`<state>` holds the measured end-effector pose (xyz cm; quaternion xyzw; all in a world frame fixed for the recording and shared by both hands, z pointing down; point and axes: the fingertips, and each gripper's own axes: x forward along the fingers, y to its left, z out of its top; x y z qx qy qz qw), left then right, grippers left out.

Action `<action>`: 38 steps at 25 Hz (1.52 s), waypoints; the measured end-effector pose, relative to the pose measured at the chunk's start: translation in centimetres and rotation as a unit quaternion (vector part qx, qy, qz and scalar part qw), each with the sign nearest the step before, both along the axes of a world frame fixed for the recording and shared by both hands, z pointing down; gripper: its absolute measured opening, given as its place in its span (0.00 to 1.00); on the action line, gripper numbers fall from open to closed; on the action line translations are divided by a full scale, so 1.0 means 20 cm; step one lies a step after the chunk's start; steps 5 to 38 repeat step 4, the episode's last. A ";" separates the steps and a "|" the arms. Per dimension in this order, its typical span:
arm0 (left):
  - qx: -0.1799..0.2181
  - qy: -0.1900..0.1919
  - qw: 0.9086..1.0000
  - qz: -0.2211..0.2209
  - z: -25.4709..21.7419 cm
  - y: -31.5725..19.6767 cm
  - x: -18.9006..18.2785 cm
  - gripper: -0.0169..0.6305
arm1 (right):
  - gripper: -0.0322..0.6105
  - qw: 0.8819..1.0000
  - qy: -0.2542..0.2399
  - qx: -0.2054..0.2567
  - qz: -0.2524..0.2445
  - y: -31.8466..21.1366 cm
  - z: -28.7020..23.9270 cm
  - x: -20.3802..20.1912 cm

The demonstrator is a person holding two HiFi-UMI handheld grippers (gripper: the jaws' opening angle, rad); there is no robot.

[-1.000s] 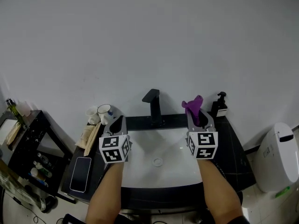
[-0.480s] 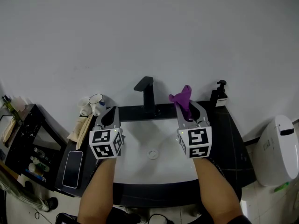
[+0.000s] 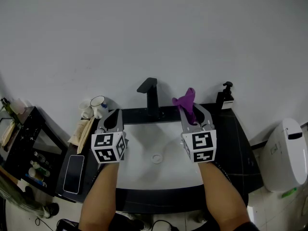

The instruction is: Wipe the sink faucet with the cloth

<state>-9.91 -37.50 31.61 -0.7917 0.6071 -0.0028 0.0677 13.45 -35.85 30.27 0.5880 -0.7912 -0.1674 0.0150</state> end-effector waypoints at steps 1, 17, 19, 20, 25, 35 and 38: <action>0.000 0.000 1.000 0.000 0.00 0.00 0.00 0.05 | 0.21 1.000 0.001 0.001 0.000 0.00 0.00 0.00; -0.001 0.001 1.000 0.000 0.00 0.00 0.00 0.05 | 0.21 1.000 0.006 0.003 0.001 0.00 0.00 -0.01; -0.001 0.001 1.000 0.000 0.00 0.00 0.00 0.05 | 0.21 1.000 0.006 0.003 0.001 0.00 0.00 -0.01; -0.001 0.001 1.000 0.000 0.00 0.00 0.00 0.05 | 0.21 1.000 0.006 0.003 0.001 0.00 0.00 -0.01; -0.001 0.001 1.000 0.000 0.00 0.00 0.00 0.05 | 0.21 1.000 0.006 0.003 0.001 0.00 0.00 -0.01; -0.001 0.001 1.000 0.000 0.00 0.00 0.00 0.05 | 0.21 1.000 0.006 0.003 0.001 0.00 0.00 -0.01; -0.001 0.001 1.000 0.000 0.00 0.00 0.00 0.05 | 0.21 1.000 0.006 0.003 0.001 0.00 0.00 -0.01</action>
